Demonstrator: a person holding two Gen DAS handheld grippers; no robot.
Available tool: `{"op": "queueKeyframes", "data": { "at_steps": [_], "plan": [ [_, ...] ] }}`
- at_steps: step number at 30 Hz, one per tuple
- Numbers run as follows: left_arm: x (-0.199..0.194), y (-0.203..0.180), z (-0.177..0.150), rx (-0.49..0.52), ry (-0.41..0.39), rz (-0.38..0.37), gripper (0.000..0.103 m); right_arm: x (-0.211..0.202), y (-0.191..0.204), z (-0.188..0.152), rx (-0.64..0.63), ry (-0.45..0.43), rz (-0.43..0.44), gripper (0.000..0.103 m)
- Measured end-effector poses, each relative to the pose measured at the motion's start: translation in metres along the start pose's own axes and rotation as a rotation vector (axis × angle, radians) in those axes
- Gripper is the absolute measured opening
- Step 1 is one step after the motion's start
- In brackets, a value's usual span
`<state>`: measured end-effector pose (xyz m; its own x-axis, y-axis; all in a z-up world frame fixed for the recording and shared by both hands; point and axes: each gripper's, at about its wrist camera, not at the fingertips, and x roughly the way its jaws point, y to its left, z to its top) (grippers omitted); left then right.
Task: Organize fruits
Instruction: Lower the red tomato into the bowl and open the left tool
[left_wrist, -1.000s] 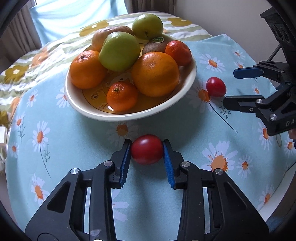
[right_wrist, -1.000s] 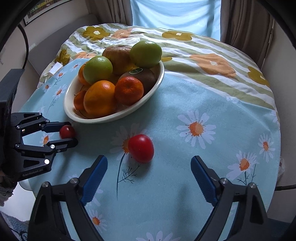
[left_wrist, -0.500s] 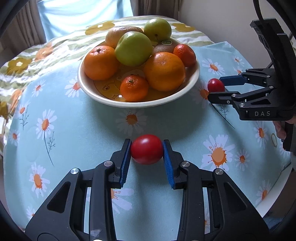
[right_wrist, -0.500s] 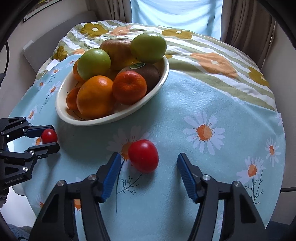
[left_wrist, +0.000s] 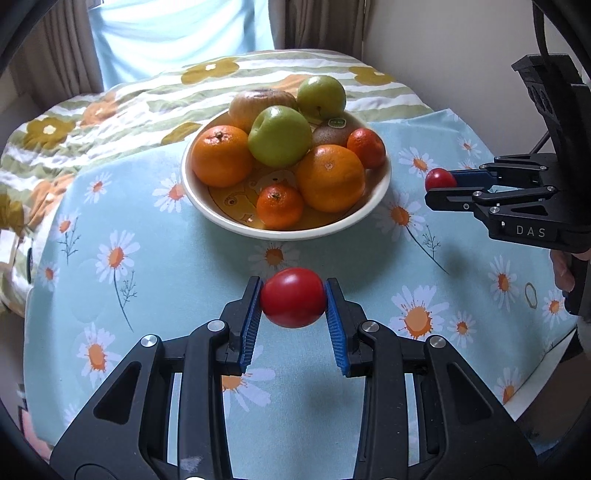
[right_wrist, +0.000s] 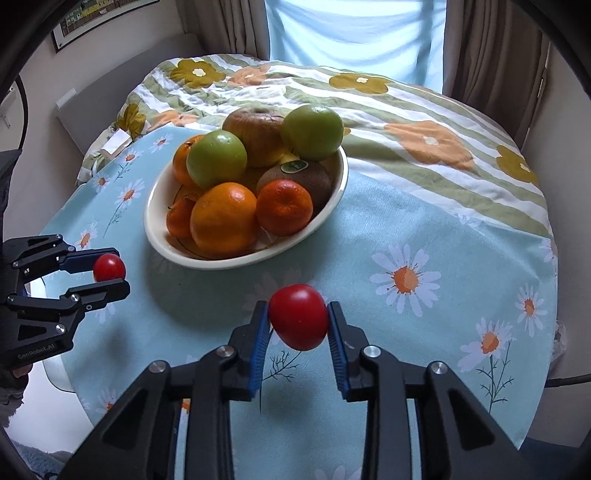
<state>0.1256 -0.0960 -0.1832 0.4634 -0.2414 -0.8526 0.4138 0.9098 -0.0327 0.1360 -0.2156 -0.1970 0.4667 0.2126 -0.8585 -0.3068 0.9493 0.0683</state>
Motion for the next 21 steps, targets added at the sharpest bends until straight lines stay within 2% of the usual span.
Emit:
{"op": "queueKeyframes", "data": {
  "at_steps": [12, 21],
  "plan": [
    [-0.052, 0.014, 0.034, -0.002, -0.097, 0.011, 0.038, -0.064, 0.021, 0.025, -0.018, -0.061, 0.004, 0.029],
    [-0.044, 0.036, 0.070, 0.067, -0.104, -0.043, 0.038, -0.074, 0.039, 0.051, 0.049, -0.095, -0.027, 0.029]
  ]
}}
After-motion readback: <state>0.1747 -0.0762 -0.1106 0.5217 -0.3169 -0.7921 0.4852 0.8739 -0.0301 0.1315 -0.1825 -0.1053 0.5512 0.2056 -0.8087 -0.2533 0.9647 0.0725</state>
